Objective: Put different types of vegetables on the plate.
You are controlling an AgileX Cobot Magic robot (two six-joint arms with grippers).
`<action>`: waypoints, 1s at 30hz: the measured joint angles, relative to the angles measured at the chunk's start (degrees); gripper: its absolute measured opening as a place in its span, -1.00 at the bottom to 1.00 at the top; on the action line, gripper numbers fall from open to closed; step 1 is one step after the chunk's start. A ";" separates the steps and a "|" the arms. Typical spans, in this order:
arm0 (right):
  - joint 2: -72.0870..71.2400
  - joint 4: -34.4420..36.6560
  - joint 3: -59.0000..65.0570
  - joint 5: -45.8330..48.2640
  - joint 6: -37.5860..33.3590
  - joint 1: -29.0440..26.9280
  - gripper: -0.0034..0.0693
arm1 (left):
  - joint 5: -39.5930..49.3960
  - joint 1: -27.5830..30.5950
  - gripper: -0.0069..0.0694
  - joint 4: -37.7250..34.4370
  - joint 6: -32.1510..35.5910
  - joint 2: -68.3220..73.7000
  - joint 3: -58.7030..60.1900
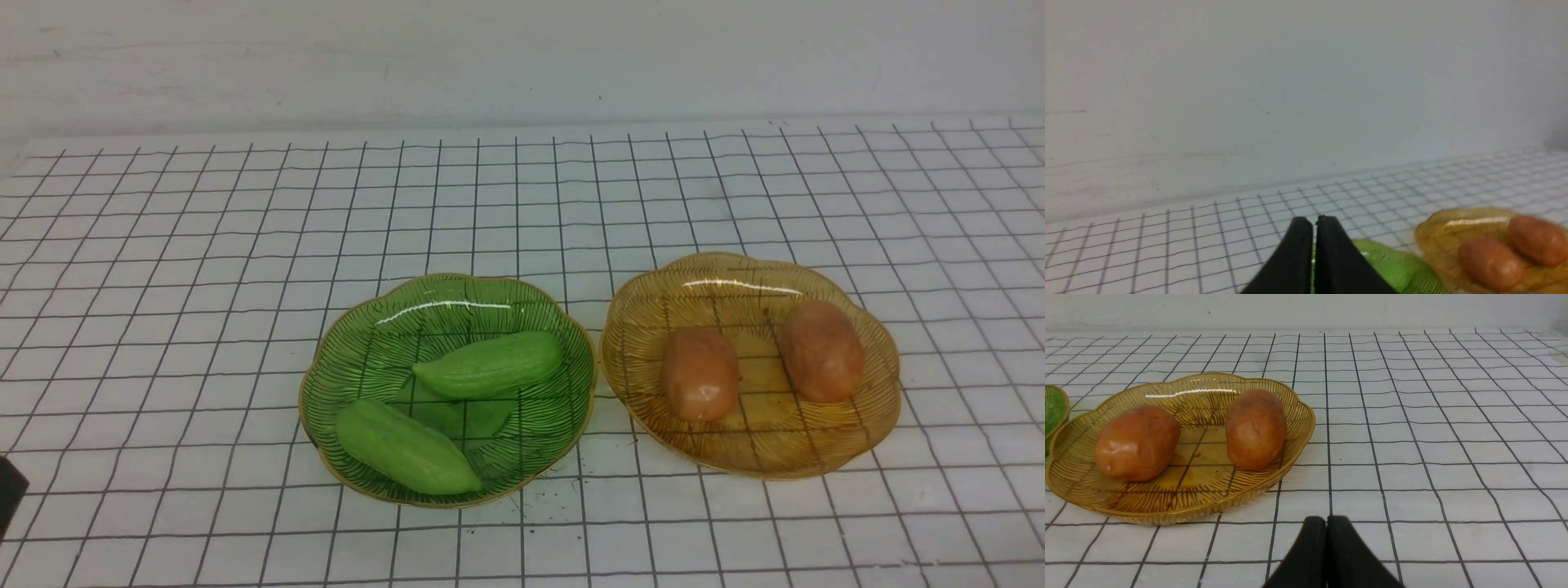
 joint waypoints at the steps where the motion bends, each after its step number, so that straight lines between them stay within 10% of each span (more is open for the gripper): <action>1: 0.00 0.00 0.00 0.00 0.00 0.00 -0.95 | 0.16 -0.68 -0.83 2.85 -1.50 -0.31 0.80; 14: 0.00 0.00 0.00 0.06 0.00 0.00 -0.95 | -3.79 -7.11 -0.83 41.10 -40.14 -0.43 19.56; 30: 0.00 0.00 0.00 0.06 0.00 0.00 -0.95 | -5.01 -7.18 -0.83 41.85 -41.19 -0.43 19.80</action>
